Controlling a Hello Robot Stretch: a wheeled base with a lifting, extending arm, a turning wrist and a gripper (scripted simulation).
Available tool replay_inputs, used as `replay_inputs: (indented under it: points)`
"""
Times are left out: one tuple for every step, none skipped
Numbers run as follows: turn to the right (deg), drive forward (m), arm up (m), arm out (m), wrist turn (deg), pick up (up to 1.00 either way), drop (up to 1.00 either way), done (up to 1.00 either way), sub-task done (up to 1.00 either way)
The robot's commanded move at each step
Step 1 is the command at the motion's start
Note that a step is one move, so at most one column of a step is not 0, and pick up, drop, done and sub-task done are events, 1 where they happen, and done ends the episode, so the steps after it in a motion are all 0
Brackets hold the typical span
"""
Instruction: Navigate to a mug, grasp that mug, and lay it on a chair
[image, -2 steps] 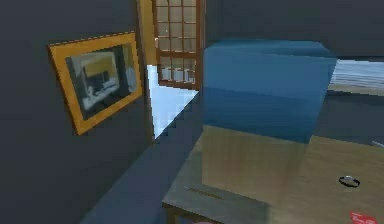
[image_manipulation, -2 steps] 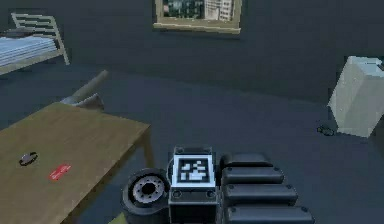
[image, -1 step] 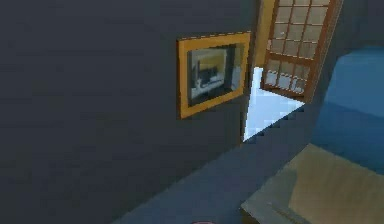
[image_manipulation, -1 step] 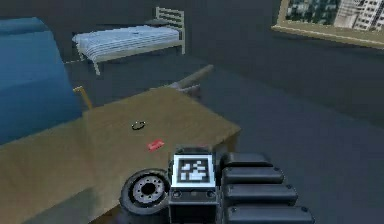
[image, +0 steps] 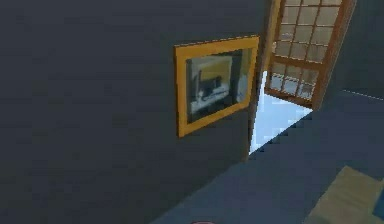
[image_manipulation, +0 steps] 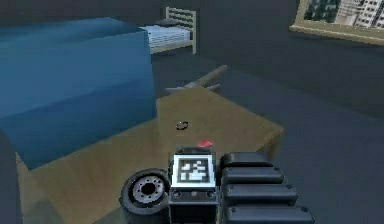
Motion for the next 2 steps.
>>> replay_inputs:
  points:
    - [36.0,0.0,0.0,0.0,0.0,0.0,0.0,0.0,0.0]
    - [0.0,0.05,0.0,0.0,0.0,0.0,0.0,0.0,0.0]
